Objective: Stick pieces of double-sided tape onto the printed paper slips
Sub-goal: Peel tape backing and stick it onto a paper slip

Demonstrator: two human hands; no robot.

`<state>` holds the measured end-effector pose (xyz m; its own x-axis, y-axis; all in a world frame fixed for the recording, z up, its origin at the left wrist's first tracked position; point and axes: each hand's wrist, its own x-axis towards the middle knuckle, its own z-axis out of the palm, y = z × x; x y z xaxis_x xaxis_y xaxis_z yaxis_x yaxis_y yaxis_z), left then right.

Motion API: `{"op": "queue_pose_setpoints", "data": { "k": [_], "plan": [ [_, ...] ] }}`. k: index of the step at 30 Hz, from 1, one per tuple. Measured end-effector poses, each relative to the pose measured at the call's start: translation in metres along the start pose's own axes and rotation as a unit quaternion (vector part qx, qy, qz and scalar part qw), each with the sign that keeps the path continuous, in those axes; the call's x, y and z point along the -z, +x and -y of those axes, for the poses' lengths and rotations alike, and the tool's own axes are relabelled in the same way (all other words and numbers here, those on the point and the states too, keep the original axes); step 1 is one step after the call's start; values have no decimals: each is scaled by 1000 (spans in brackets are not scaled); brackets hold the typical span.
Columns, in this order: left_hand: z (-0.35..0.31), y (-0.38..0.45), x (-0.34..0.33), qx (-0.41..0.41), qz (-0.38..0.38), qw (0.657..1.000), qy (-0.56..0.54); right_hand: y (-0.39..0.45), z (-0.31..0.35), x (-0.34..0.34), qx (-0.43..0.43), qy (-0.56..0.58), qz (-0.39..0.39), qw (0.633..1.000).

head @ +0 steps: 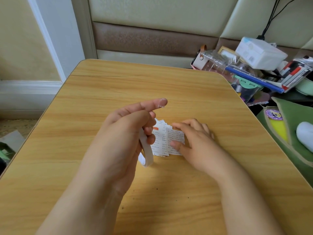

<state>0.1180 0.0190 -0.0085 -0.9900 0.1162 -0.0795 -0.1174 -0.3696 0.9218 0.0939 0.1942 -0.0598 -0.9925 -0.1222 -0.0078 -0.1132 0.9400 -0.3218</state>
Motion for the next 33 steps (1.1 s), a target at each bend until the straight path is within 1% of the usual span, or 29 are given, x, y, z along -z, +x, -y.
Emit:
{"op": "queue_pose_setpoints", "data": {
  "k": [2,6,9,11,15,17,18,19,21,23,24,26,28,32,33],
  "plan": [
    [0,0,0,1,-1,1000,0,-1,0,0,3,12,-4,1000],
    [-1,0,-1,1,-4,1000,2,-2,-1,2,0,68,-41,997],
    [-2,0,-2,3,-5,1000,8,-2,1,8,-40,144,-83,985],
    [-1,0,-2,4,-10,1000,9,-4,1,13,-74,195,-92,974],
    [-1,0,0,1,-1,1000,4,-13,1,22,-97,304,-79,944],
    [-1,1,1,0,-2,1000,5,-17,1,25,-107,384,-59,915],
    [-1,0,2,0,-2,1000,7,-20,1,26,-116,412,-44,903],
    [-1,0,2,1,-3,1000,10,-23,1,25,-125,422,-21,898],
    [-2,-1,3,1,-8,1000,14,-31,3,21,-136,399,38,906],
    [-3,-2,2,-1,-8,1000,19,-38,5,15,-130,335,72,930],
    [-3,-2,2,-1,-8,1000,22,-41,6,12,-126,287,65,947],
    [-2,-1,2,-1,-9,1000,27,-44,8,9,-123,187,22,974],
    [-2,0,1,-1,-9,1000,29,-46,8,9,-124,138,-13,982],
    [-1,0,-2,0,-11,1000,27,-46,2,9,-123,73,-35,989],
    [-1,0,-3,3,-12,1000,22,-45,1,10,-114,64,-52,990]
  ]
}}
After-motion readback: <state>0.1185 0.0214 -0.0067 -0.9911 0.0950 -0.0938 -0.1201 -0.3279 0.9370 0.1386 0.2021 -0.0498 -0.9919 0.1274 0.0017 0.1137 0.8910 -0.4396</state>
